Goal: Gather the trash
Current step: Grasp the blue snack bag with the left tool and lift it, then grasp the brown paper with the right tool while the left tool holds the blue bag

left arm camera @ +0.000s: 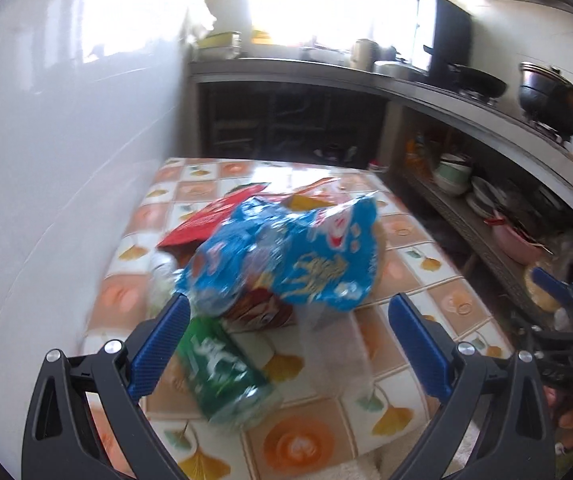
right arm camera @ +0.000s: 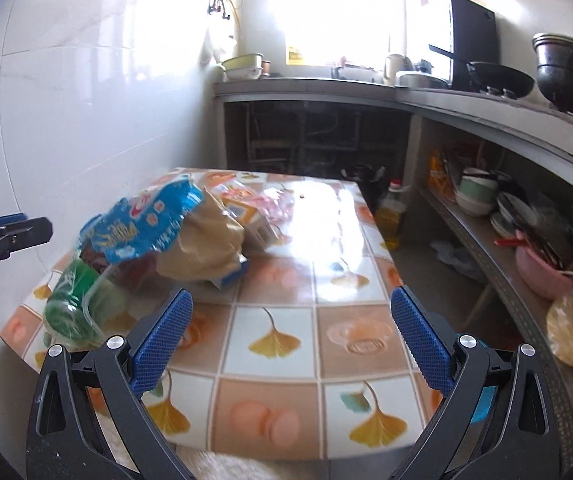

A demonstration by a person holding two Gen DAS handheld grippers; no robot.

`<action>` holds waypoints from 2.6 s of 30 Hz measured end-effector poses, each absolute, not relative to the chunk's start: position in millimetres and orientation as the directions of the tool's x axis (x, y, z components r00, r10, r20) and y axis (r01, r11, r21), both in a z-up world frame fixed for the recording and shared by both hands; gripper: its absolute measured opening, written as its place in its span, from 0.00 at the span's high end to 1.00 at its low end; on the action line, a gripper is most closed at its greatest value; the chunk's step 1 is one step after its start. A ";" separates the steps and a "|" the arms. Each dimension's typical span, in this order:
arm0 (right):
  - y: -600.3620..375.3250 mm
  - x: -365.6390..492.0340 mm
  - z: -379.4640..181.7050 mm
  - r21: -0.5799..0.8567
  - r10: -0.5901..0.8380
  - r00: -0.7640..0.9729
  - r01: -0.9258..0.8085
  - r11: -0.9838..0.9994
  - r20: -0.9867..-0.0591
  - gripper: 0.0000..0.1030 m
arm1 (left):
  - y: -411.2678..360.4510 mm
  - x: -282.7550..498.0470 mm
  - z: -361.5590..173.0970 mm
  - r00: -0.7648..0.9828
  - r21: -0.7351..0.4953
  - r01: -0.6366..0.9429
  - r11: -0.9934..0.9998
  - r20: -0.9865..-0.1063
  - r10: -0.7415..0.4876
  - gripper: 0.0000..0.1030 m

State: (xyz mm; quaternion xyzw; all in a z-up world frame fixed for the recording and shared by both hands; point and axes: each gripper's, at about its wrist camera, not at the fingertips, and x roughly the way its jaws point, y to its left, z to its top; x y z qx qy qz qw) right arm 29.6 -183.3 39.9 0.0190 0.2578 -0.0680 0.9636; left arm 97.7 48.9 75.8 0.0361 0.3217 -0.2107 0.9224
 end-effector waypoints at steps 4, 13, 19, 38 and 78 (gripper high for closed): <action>-181.6 46.8 32.4 0.029 -0.081 0.857 0.110 0.993 -0.509 0.08 | 30.8 134.8 75.7 0.649 -0.063 0.438 0.897 -0.669 -0.364 0.06; -184.5 73.4 11.1 0.030 -0.053 0.829 0.084 0.996 -0.557 0.08 | 24.1 235.6 60.4 0.468 -0.152 0.458 0.876 -0.796 -0.383 0.06; -191.1 80.0 6.3 0.038 -0.061 0.822 0.100 0.994 -0.567 0.08 | 18.4 260.8 37.0 0.378 -0.153 0.479 0.864 -0.853 -0.361 0.13; -195.2 78.2 8.6 0.043 -0.082 0.822 0.128 0.991 -0.563 0.08 | 32.4 243.7 67.8 0.405 -0.278 0.463 0.842 -0.778 -0.480 0.90; -166.8 223.2 -13.2 0.401 0.410 0.588 -0.155 0.903 -0.697 0.54 | 121.4 185.6 107.4 0.756 -0.338 0.359 0.870 -0.441 -0.484 0.98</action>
